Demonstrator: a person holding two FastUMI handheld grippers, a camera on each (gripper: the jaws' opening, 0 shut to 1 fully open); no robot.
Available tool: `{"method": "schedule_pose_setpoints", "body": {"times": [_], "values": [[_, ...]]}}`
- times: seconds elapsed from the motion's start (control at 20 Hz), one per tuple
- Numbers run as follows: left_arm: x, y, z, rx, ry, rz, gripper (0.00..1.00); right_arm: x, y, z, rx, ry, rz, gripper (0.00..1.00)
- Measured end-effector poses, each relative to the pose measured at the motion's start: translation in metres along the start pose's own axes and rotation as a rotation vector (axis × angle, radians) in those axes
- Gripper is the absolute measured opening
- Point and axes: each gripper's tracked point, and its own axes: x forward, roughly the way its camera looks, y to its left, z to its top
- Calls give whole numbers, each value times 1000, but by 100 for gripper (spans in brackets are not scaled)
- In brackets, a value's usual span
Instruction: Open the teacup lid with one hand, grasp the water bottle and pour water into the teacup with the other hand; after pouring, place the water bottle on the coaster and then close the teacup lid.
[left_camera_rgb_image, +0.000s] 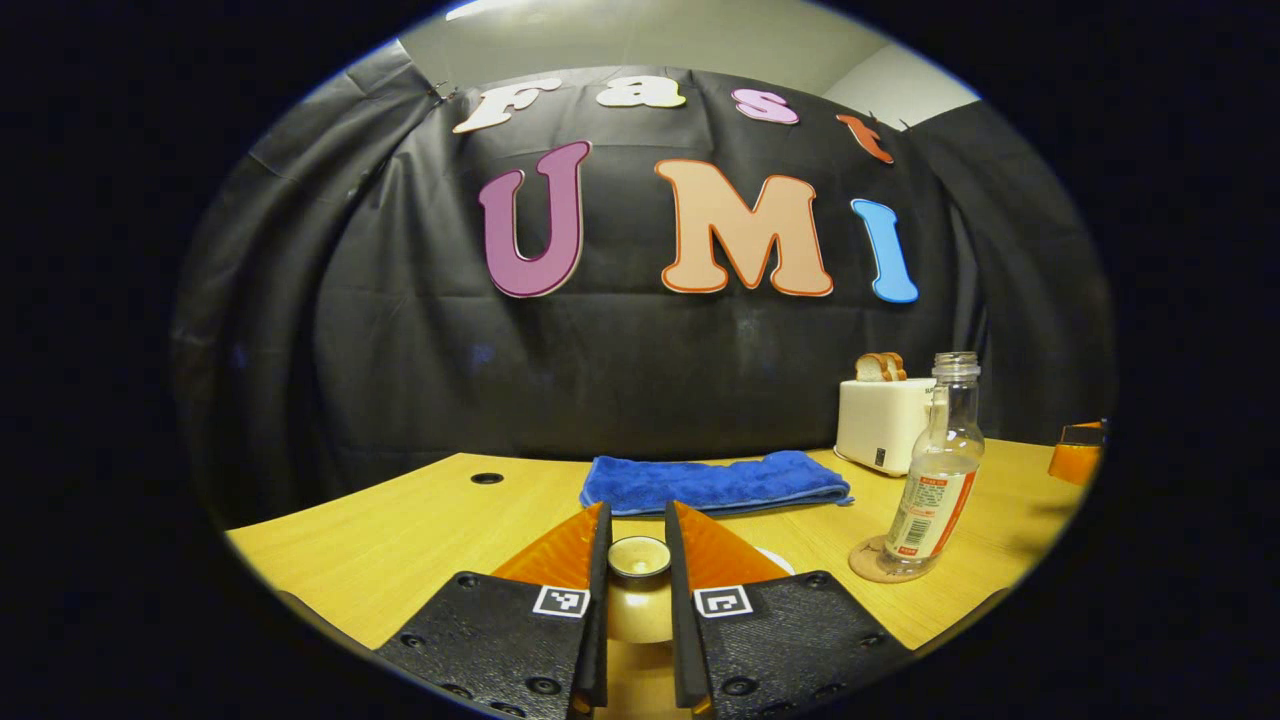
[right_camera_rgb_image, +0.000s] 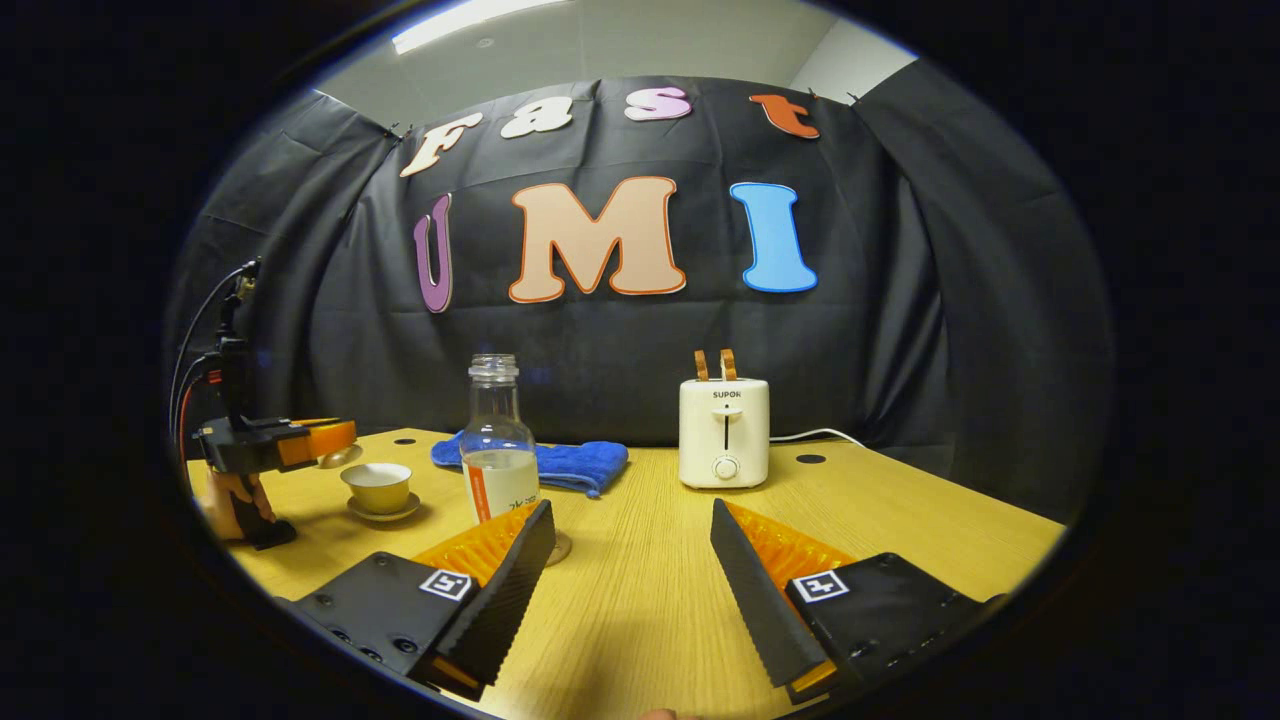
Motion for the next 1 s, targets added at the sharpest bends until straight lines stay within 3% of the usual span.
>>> {"method": "schedule_pose_setpoints", "body": {"times": [0.4,0.45,0.55,1.0], "values": [[22,-26,-9,2,39,-46,23,-1,0,0,-1,1,1,94],[21,-26,-9,3,39,-46,23,-1,0,0,-1,1,1,99],[22,-28,-9,13,42,-42,23,-1,0,-1,-1,1,0,99],[21,-41,-12,168,67,-56,23,-1,-1,-1,-1,2,2,99]]}}
